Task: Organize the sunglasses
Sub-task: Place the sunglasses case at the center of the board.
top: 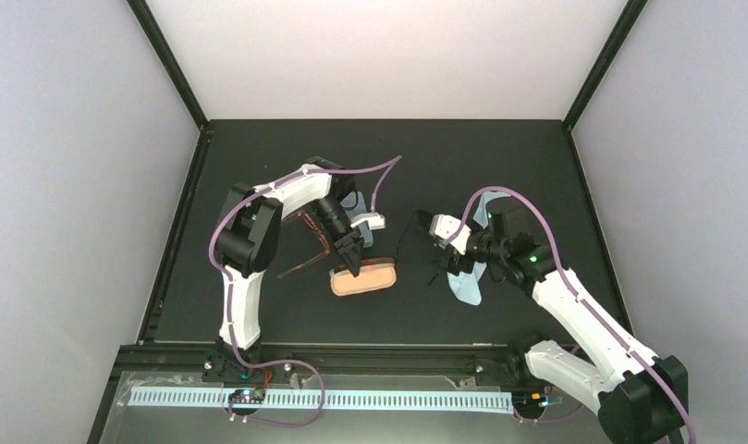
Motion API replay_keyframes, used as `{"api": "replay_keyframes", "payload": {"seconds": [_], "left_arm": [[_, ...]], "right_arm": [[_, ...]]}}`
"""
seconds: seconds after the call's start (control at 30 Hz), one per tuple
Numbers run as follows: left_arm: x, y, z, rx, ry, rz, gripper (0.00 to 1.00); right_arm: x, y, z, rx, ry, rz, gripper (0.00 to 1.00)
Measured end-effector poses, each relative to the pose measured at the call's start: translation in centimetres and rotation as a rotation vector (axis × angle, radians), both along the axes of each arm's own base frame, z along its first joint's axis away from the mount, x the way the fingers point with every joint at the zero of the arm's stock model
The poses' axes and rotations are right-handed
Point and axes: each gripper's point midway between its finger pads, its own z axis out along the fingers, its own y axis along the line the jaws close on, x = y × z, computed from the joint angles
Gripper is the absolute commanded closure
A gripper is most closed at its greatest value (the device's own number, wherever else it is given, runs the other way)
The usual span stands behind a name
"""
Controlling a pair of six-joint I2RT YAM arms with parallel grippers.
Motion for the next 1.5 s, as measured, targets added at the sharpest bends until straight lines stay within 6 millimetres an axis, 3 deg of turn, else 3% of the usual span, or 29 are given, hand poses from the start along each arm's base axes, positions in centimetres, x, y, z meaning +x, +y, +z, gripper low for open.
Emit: {"api": "replay_keyframes", "payload": {"seconds": [0.27,0.5,1.03,1.5], "left_arm": [[0.8,0.6,-0.3,-0.006,0.043,0.009,0.6],[1.2,0.8,-0.4,-0.007,0.053,0.013,0.47],[1.4,0.8,-0.4,-0.004,0.055,0.011,0.36],[2.8,1.0,-0.1,0.001,0.0,0.013,0.28]], "right_arm": [[0.2,0.0,-0.5,-0.012,0.012,-0.007,0.22],[0.3,-0.1,-0.7,-0.019,0.017,-0.012,0.18],[0.4,-0.2,-0.8,-0.022,0.016,-0.016,0.18],[0.5,-0.2,-1.1,-0.03,0.024,-0.02,0.17]]}}
